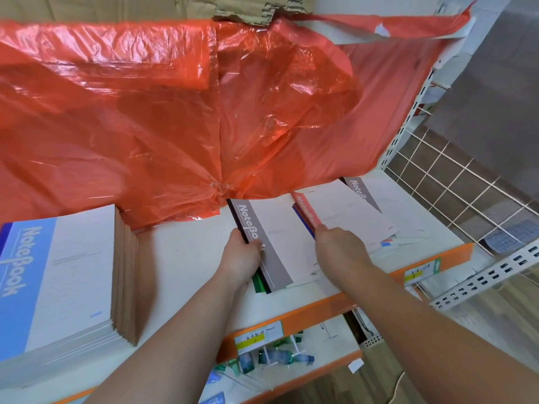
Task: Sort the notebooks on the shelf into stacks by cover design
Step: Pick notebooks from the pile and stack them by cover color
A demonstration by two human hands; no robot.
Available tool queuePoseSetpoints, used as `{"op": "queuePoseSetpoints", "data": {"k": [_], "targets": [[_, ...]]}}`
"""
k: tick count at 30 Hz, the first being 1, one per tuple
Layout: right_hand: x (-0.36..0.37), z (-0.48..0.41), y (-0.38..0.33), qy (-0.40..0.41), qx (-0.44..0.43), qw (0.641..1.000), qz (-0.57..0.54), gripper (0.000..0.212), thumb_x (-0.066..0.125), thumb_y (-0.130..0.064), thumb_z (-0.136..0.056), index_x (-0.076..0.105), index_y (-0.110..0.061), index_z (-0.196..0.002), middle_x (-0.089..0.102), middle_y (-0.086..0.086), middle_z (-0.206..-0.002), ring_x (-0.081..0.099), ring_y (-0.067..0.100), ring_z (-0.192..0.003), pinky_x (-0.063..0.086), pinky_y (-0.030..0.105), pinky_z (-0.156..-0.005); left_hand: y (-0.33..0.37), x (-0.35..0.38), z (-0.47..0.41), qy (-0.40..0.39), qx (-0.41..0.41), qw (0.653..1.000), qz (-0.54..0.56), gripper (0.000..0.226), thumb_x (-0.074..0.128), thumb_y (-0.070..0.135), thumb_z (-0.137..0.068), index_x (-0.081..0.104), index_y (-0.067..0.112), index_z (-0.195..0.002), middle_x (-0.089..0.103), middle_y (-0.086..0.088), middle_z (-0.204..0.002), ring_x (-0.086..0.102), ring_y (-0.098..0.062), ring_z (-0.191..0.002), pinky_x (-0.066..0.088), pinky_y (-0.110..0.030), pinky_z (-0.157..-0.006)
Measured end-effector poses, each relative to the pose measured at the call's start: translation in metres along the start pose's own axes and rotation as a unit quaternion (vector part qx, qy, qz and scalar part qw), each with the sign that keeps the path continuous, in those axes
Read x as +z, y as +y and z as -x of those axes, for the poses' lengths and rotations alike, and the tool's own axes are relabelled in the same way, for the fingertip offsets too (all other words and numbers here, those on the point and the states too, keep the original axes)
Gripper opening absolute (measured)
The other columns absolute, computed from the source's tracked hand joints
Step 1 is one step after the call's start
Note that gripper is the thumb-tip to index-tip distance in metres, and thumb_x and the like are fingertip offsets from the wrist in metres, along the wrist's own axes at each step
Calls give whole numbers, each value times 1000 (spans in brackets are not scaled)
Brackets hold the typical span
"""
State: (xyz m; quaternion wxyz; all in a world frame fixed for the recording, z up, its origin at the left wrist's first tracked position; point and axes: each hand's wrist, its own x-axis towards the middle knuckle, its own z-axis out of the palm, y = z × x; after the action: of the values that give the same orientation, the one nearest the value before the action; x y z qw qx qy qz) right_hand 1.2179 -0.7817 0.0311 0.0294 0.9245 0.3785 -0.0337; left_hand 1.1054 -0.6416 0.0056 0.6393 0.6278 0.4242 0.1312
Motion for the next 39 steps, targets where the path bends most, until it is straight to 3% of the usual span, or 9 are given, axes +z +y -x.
{"op": "queuePoseSetpoints", "data": {"k": [4,6,9,11,14,20,24,34,39], "targets": [[-4,11,-45,19,-77,993,-82,27,42,-12,-97,52,-8,-122,66,14,-94,63,33,-83,38,34,-60,0,4,2,13,2,999,48,22,43,30,-105,54,15,-117,68,-5,-112,67,-22,-100,55,-42,-89],[0,18,-58,25,-124,978,-168,26,39,-26,-101,54,-13,-117,65,12,-89,62,32,-78,43,36,-60,0,4,3,14,6,999,45,27,45,34,-104,55,14,-117,69,-4,-111,67,-20,-99,55,-35,-84],[5,15,-49,21,-121,963,-239,28,37,-30,-101,58,-16,-112,66,6,-92,61,24,-82,51,39,-71,-3,2,3,16,12,1000,10,24,50,20,-102,51,15,-126,65,-2,-122,65,-22,-103,52,-30,-79],[11,3,-26,49,-75,983,-157,27,39,-25,-101,56,-13,-118,63,9,-112,58,25,-105,49,38,-90,-3,-1,4,12,7,1000,11,25,48,19,-103,50,17,-128,64,1,-121,66,-23,-103,52,-27,-73],[27,-10,11,-2,53,999,-6,47,40,-31,-100,38,-5,-139,38,20,-146,32,36,-137,28,45,-114,-3,-4,5,11,7,1000,-12,28,46,20,-103,47,17,-132,62,0,-125,65,-23,-105,51,-29,-75],[38,-7,27,-14,57,998,-18,32,49,-25,-99,48,-8,-125,56,12,-124,51,25,-115,50,37,-87,-3,-6,4,12,-2,1000,-20,25,44,15,-103,47,17,-128,61,-1,-125,64,-22,-103,52,-33,-79],[29,-5,27,-17,62,997,-33,26,53,-22,-97,52,-11,-121,61,8,-115,60,23,-103,51,34,-83,-3,-6,4,12,-8,1000,-18,26,44,16,-103,46,18,-128,62,-3,-127,65,-25,-107,54,-37,-84],[14,4,17,-42,29,998,27,28,49,-10,-96,51,-7,-124,61,11,-122,62,27,-107,51,36,-86,0,-7,7,12,1,1000,-18,28,44,15,-103,45,15,-132,59,-1,-123,60,-19,-100,50,-33,-82],[4,4,5,29,-8,1000,6,32,48,-6,-93,50,-5,-125,68,13,-103,66,30,-85,48,36,-65,-3,-7,6,14,9,1000,-3,26,46,14,-102,48,15,-128,62,-3,-124,64,-20,-100,51,-27,-74]]}}
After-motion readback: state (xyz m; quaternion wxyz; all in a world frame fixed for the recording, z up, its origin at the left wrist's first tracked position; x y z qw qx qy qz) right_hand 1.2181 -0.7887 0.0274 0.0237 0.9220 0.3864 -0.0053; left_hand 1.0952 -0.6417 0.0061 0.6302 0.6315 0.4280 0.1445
